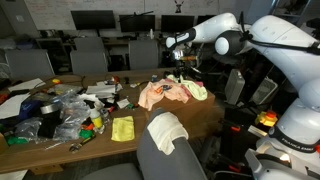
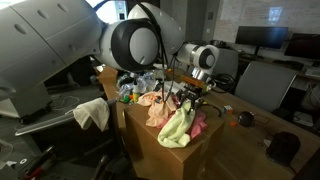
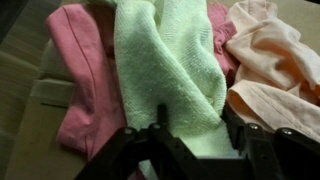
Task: Move the white and green towels and the peach and pink shirt to the backrest of the chair
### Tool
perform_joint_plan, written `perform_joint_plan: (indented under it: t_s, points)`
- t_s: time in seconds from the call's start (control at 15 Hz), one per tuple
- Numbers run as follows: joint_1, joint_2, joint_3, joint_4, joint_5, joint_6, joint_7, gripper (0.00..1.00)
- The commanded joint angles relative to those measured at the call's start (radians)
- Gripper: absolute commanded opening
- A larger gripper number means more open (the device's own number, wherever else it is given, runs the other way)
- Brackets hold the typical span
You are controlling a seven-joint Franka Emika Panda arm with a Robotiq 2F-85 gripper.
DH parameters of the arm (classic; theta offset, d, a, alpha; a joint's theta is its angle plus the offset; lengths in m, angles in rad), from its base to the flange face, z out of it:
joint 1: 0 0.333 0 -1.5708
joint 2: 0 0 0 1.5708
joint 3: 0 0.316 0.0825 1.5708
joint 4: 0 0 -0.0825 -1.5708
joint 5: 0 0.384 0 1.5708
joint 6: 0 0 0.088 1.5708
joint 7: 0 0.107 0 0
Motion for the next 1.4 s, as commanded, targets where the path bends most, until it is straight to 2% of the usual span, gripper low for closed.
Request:
perform_joint_plan:
  t_s: [0.0,0.2,0.27,0.73,1.33]
  points:
    - [-0.016,0.024,0.01,0.071,0.015,-0.041,0.003,0.27]
    - [-0.02,-0.01,0.011,0.043,0.018,-0.031,-0.007,0.05]
    - [-0.022,-0.025,0.011,0.03,0.02,-0.024,-0.01,0.01]
    - [-0.04,-0.21,0.007,-0.142,0.027,0.067,-0.057,0.01]
    - [-0.031,-0.551,-0.016,-0.541,-0.003,0.373,-0.184,0.01]
